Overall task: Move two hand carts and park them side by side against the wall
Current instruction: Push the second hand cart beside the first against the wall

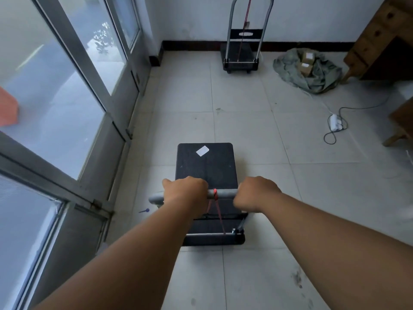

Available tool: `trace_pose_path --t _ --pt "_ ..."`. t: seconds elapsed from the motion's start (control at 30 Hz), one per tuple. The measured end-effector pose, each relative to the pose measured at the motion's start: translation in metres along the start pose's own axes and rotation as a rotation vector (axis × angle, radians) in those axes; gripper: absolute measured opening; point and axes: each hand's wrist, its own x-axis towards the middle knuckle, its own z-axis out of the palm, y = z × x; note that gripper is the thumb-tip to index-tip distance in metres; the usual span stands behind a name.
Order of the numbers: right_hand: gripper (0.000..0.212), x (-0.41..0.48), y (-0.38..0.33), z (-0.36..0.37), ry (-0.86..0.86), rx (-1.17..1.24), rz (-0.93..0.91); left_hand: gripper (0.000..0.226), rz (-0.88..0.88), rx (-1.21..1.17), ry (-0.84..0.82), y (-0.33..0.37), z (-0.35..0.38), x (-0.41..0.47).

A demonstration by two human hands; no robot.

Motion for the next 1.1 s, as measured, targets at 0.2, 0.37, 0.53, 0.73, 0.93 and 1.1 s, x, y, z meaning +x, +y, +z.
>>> trace_pose_path --t 0.2,0.37,0.53,0.73,0.93,1.1 --pt "0.007 0.082 -0.006 -0.058 0.007 0.027 -0.03 0.016 -0.021 0.015 0.02 -0.013 -0.042 0.091" --pt "0.004 0.155 -0.007 -0.105 0.021 -0.01 -0.077 0.014 -0.026 0.01 -0.007 -0.019 -0.081 0.165" --pt "0.014 0.226 -0.008 -0.154 0.034 -0.019 -0.08 0.019 -0.035 0.016 -0.014 -0.026 -0.118 0.244" --pt "0.016 0.314 -0.016 -0.217 0.066 0.017 -0.048 0.016 -0.016 0.012 0.019 -0.039 -0.164 0.342" --pt "0.011 0.402 -0.028 -0.284 0.091 0.011 -0.028 0.016 -0.006 0.005 0.012 -0.055 -0.214 0.445" --pt "0.004 0.473 -0.038 -0.336 0.099 0.017 -0.035 0.013 0.005 -0.006 0.004 -0.068 -0.255 0.526"
